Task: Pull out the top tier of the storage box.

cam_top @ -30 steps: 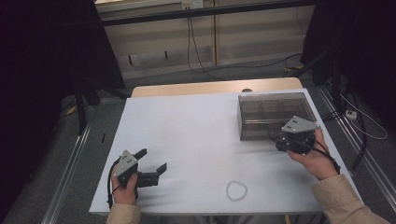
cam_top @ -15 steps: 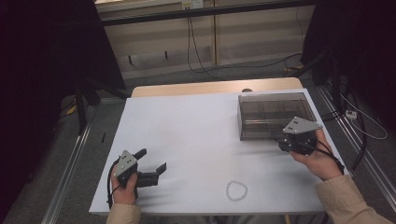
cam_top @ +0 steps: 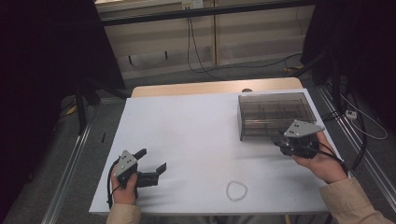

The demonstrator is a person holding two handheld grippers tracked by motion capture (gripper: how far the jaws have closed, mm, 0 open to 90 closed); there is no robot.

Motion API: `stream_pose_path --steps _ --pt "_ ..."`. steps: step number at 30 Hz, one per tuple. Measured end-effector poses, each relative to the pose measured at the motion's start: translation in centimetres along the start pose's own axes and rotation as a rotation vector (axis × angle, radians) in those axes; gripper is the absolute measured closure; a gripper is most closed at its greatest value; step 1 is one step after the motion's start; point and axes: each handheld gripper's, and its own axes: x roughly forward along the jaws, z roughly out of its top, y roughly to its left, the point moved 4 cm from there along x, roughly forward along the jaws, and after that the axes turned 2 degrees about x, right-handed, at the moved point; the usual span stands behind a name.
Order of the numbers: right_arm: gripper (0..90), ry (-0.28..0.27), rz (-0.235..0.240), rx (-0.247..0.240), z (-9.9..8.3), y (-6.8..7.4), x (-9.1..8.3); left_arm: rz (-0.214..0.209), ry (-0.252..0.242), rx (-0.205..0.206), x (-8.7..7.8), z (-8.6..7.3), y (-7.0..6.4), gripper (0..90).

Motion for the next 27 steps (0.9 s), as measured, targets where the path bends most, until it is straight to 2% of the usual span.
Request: stream_pose_path --steps 6,27 --pt "62.0 0.007 0.027 -0.006 0.01 0.15 -0.24 -0.001 0.000 0.002 0.01 0.01 -0.02 2.7" --pt "62.4 0.007 0.047 -0.021 -0.33 0.36 -0.80 -0.001 -0.002 0.003 -0.04 0.04 0.01 2.7"
